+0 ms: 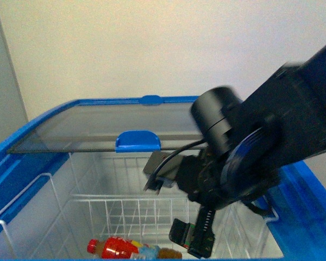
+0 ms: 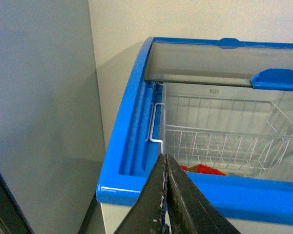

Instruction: Put drink in fridge

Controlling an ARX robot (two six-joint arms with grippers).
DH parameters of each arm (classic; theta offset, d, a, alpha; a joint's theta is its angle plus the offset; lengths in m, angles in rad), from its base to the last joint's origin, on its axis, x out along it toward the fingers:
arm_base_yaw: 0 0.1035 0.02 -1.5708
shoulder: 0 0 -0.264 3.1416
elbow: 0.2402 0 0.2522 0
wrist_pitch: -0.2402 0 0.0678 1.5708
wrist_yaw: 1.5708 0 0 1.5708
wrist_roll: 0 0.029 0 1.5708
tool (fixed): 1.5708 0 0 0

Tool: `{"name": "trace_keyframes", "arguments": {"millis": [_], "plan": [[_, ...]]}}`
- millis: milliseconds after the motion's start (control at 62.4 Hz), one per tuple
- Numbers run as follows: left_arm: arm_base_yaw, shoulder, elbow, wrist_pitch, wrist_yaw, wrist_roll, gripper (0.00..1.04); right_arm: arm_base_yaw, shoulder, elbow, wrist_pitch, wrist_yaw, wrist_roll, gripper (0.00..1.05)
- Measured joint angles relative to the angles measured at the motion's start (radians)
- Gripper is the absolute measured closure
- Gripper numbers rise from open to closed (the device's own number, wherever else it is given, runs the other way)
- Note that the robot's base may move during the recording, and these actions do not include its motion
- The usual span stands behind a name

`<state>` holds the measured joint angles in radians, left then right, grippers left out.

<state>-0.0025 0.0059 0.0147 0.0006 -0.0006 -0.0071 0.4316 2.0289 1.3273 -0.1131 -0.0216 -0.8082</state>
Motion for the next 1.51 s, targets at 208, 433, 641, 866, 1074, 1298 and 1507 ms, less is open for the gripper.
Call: {"name": "trace_keyframes", "arguments": {"millis": [208,433,641,866,1074,1298,1507], "plan": [[0.000,-0.001,0.000,0.000,0.000,0.000,1.02,-0.014,-0.565,-0.280,0.008,-0.270,0.360,0.07],[0.000,-0.002,0.000,0.000,0.000,0.000,1.02,-0.084,-0.663,-0.413,0.141,-0.068,0.557,0.07],[0.000,-0.002,0.000,-0.001,0.000,0.000,1.02,-0.221,-0.989,-0.559,0.020,0.304,0.844,0.07],[0.000,-0.002,0.000,-0.001,0.000,0.000,1.02,-0.011,-1.571,-0.791,-0.370,0.602,1.102,0.08],[0.000,-0.002,0.000,-0.001,0.001,0.002,1.02,-0.047,-1.806,-1.097,0.091,0.390,0.861,0.48],[0.000,-0.002,0.000,-0.001,0.001,0.002,1.02,-0.201,-1.886,-1.175,0.097,0.242,0.820,0.88],[0.000,-0.002,0.000,-0.001,0.000,0.002,1.02,-0.309,-1.925,-1.215,0.098,0.114,0.813,1.02]]}}
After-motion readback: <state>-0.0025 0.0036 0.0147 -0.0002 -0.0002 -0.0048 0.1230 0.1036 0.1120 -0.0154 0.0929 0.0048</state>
